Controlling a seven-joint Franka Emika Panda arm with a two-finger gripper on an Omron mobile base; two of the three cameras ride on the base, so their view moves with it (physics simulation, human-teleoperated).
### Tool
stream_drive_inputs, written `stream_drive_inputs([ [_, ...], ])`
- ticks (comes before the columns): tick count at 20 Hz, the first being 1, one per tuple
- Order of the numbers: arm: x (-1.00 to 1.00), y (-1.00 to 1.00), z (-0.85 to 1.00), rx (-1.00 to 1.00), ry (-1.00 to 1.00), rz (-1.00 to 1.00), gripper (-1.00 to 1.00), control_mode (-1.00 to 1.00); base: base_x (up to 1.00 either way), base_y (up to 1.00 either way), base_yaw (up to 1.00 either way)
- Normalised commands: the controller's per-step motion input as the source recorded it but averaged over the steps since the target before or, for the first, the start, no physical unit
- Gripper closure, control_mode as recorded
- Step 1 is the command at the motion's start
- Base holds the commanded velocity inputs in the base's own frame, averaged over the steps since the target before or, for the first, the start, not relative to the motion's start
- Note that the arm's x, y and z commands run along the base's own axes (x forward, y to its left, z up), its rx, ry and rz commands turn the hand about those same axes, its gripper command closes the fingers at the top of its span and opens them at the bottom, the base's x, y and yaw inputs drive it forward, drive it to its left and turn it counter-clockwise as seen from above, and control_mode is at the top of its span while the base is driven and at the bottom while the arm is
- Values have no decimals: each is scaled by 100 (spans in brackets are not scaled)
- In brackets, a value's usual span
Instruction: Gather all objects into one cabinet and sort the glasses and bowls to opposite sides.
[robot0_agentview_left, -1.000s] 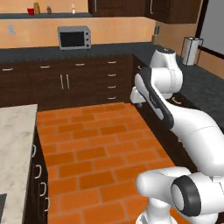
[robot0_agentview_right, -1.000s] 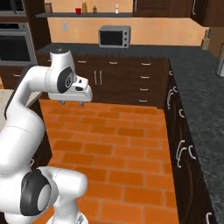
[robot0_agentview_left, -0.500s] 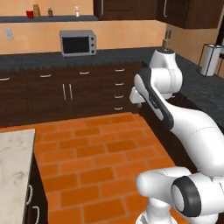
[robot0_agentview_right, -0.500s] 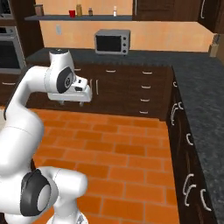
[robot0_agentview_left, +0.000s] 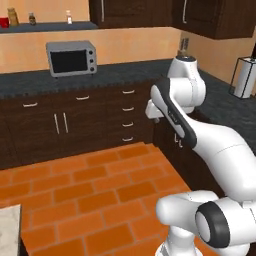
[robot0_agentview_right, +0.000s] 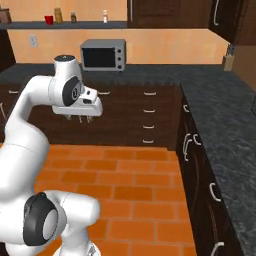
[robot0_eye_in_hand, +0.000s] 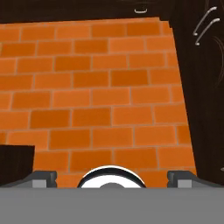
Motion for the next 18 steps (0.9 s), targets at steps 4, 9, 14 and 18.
stream_drive_inputs([
  [4, 0, 0, 0, 0, 0, 0, -100, 100, 57, -11, -18],
  [9, 0, 0, 0, 0, 0, 0, -100, 100, 86, 0, -31],
  [14, 0, 0, 0, 0, 0, 0, -100, 100, 81, 0, -23],
  [18, 0, 0, 0, 0, 0, 0, -100, 100, 50, -13, -11],
])
